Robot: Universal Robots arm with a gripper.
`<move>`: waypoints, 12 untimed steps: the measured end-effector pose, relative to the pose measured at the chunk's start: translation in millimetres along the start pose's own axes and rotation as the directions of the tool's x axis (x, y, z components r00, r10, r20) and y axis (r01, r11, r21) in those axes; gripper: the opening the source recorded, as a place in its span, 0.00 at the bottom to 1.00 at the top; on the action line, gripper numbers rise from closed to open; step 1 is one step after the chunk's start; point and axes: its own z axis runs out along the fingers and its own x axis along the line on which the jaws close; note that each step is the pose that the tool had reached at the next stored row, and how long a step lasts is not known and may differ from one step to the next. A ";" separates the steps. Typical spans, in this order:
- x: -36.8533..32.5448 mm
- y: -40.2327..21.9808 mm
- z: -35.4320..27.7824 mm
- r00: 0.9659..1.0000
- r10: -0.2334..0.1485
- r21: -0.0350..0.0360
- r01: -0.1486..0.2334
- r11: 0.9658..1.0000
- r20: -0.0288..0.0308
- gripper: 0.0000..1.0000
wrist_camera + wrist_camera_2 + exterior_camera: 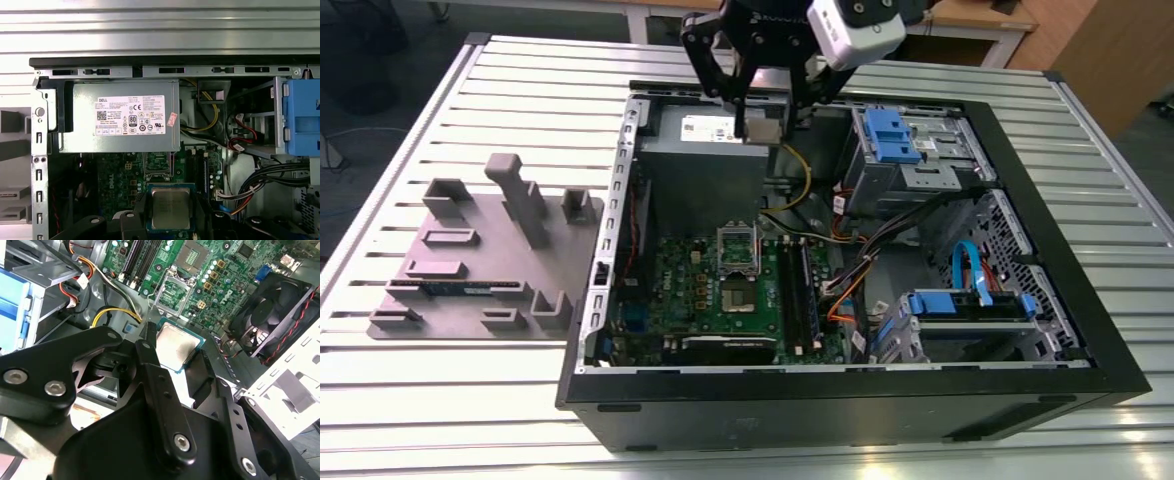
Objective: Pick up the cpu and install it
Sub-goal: 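Pick up the cpu and move it towards the insertion slot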
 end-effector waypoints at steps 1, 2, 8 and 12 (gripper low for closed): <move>0.0 0.0 0.6 1.000 0.000 0.000 0.000 1.000 0.000 0.47; 0.0 0.0 1.0 1.000 0.000 0.000 0.000 1.000 0.000 0.47; 0.1 -0.4 1.6 1.000 0.000 0.001 0.000 1.000 0.000 0.47; 0.0 -0.6 1.6 1.000 0.000 0.002 0.000 1.000 0.000 0.47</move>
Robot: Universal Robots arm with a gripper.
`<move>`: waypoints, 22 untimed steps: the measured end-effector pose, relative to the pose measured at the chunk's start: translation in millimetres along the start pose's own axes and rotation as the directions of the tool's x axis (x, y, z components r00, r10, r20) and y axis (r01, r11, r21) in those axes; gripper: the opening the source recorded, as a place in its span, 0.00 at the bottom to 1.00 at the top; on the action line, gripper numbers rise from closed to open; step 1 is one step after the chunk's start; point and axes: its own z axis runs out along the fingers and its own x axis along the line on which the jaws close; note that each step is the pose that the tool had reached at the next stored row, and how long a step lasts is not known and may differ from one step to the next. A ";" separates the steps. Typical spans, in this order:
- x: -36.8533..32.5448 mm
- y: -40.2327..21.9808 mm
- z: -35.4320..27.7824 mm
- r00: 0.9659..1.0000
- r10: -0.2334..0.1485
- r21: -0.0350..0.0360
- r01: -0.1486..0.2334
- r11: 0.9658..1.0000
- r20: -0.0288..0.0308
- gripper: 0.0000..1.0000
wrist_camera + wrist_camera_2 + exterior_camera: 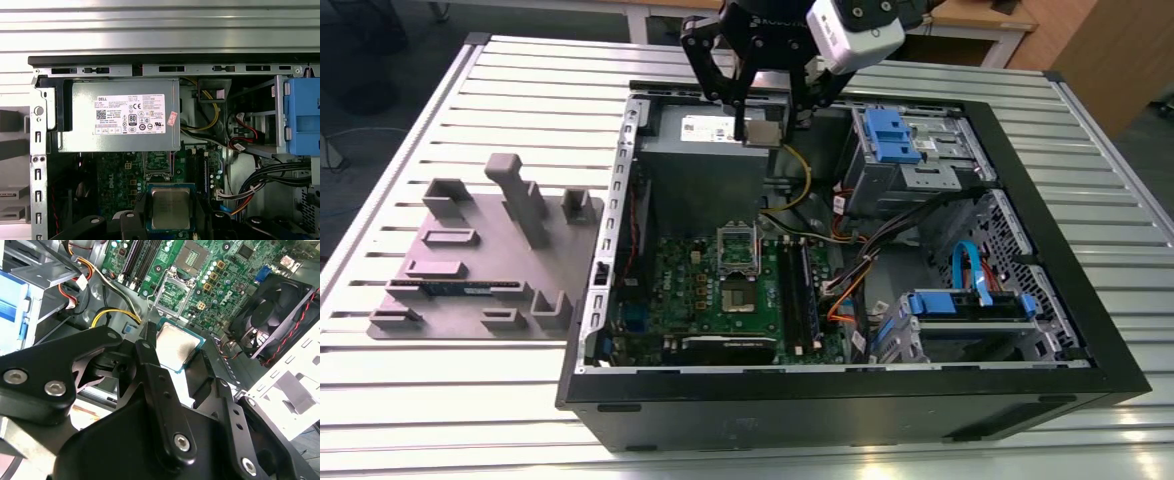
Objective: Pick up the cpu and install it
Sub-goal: 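Pick up the cpu and move it towards the insertion slot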
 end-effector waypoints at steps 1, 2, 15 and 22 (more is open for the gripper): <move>0.0 0.0 0.0 1.000 0.000 0.000 0.000 1.000 0.000 0.47; 0.0 0.0 0.0 1.000 0.000 0.000 0.000 1.000 0.000 0.47; 0.1 -0.2 11.0 1.000 0.000 0.001 0.000 1.000 0.000 0.47; 0.2 -0.3 14.0 1.000 0.000 0.002 0.000 1.000 0.000 0.47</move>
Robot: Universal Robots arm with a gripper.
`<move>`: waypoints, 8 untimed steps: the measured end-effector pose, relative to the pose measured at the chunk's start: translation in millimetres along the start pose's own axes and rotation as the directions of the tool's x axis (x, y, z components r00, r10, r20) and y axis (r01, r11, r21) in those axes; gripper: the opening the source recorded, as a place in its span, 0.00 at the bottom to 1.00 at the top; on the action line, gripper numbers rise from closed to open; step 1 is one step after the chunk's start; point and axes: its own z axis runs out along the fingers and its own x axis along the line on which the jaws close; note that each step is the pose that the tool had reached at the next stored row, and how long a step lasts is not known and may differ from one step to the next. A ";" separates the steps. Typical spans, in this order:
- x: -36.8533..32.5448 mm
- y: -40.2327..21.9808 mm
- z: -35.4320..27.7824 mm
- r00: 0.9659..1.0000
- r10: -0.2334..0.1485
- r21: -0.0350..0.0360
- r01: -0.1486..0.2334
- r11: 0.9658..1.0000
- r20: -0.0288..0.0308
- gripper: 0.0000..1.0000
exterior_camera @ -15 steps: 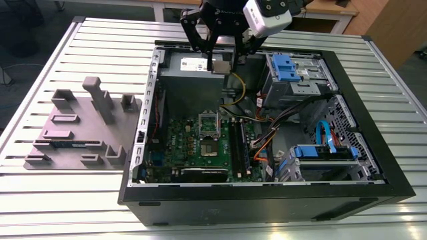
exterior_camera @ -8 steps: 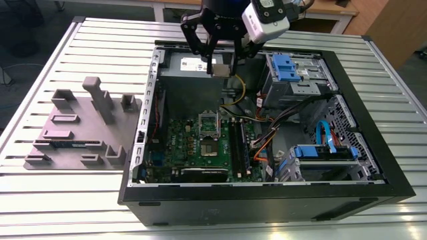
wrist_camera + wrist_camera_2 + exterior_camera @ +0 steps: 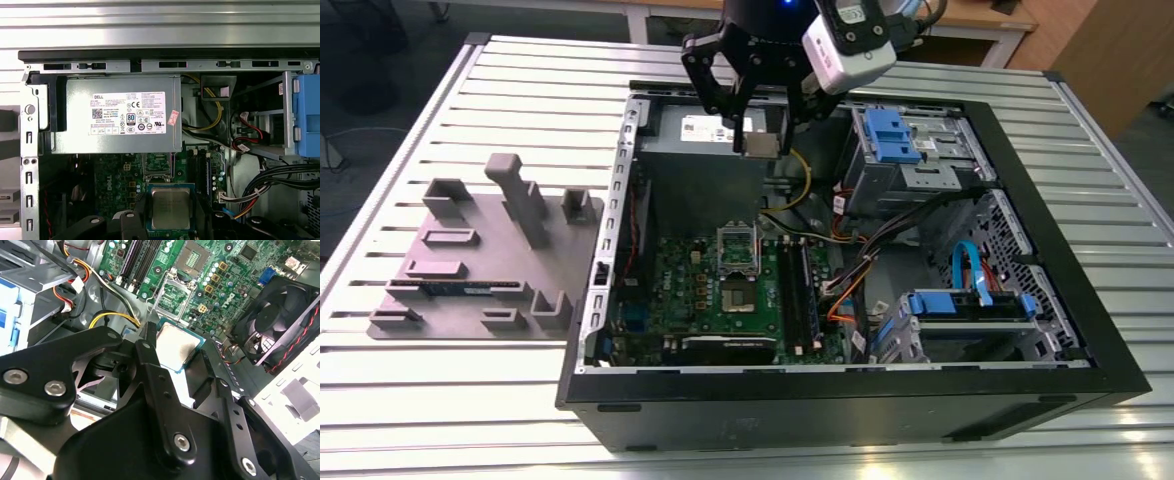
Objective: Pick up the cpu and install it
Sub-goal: 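Pick up the cpu and move it towards the insertion slot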
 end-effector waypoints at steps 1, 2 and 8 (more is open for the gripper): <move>0.0 0.0 0.0 1.000 0.000 0.000 0.000 1.000 0.000 0.47; 0.0 0.0 0.0 1.000 0.000 0.000 0.000 1.000 0.000 0.47; 0.0 0.0 0.2 1.000 0.000 0.000 0.000 1.000 0.000 0.47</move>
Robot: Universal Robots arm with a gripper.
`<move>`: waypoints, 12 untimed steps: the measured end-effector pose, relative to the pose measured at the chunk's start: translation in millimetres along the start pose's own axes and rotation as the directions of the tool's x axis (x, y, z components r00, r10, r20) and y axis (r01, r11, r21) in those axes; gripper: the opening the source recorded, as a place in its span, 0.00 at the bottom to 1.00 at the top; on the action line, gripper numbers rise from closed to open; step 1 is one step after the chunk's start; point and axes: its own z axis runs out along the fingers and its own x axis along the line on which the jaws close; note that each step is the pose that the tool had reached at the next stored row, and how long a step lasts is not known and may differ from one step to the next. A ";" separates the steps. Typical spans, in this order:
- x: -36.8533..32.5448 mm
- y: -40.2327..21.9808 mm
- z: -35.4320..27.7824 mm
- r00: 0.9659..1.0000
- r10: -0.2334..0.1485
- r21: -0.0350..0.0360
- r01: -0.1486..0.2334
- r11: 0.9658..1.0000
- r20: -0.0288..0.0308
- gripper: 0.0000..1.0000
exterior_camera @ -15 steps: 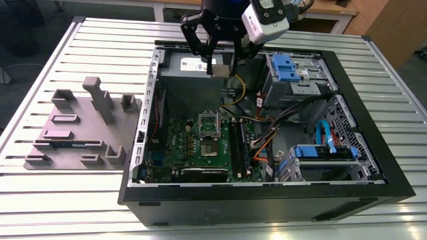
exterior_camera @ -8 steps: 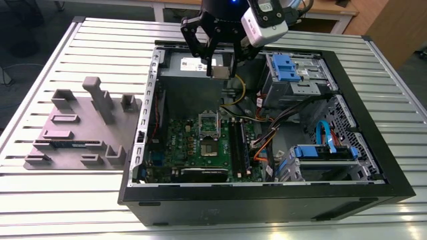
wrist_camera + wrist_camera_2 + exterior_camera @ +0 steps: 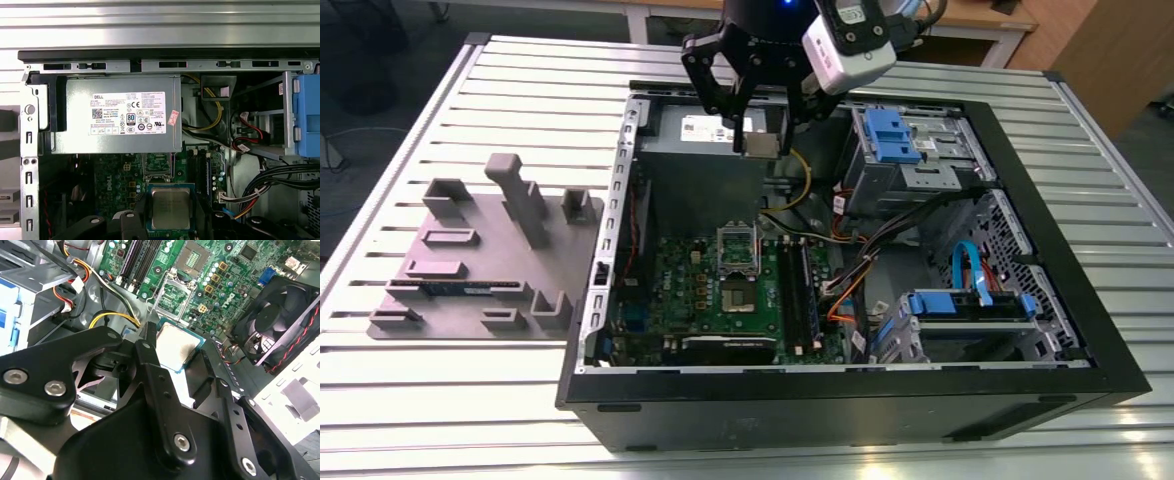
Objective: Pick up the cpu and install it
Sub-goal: 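Pick up the cpu and move it towards the insertion slot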
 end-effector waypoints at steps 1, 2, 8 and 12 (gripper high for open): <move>0.0 0.0 0.5 1.000 0.000 0.000 0.000 1.000 0.000 0.47; 0.1 -0.1 1.1 1.000 0.000 0.000 0.000 1.000 0.000 0.47; 0.1 -2.6 8.1 1.000 0.000 0.000 0.000 1.000 0.000 0.47; 0.1 -3.6 13.7 1.000 0.000 0.000 0.000 1.000 0.000 0.47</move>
